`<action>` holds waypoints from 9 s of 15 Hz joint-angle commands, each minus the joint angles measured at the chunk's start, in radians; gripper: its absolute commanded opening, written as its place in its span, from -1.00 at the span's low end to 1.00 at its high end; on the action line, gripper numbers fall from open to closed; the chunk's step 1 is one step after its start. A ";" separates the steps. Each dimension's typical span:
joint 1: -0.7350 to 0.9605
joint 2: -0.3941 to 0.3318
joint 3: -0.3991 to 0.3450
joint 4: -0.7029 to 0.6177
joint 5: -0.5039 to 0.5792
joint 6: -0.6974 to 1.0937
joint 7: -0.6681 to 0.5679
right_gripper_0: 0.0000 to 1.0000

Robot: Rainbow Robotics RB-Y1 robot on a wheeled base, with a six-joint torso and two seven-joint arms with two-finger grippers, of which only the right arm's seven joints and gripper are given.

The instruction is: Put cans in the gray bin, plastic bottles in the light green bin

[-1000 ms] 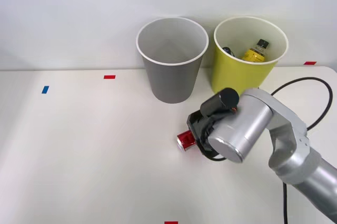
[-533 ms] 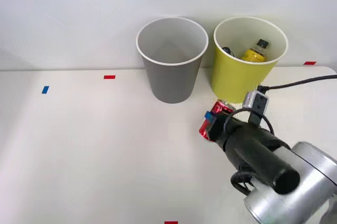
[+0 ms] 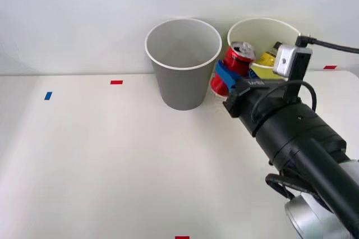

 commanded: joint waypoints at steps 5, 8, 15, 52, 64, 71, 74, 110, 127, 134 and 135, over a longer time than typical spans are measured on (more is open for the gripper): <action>-0.291 0.184 -0.055 0.342 -0.016 -0.202 0.097 -1.00; -0.429 0.232 -0.055 0.510 0.026 -0.203 0.125 -1.00; -0.575 0.296 -0.056 0.766 0.058 -0.205 0.164 -1.00; 0.126 0.244 -0.222 0.259 -0.054 -0.661 0.128 1.00; 0.671 0.286 -0.389 0.170 -0.048 -0.753 0.131 1.00; 0.849 0.390 -0.409 0.217 0.026 -0.774 0.283 1.00; 0.865 0.396 -0.383 0.362 0.057 -0.921 0.474 1.00; 0.913 0.344 -0.154 0.651 -0.085 -1.408 1.010 1.00; 0.913 0.344 -0.154 0.651 -0.085 -1.408 1.010 1.00; 0.913 0.344 -0.154 0.651 -0.085 -1.408 1.010 1.00; 0.913 0.344 -0.154 0.651 -0.085 -1.408 1.010 1.00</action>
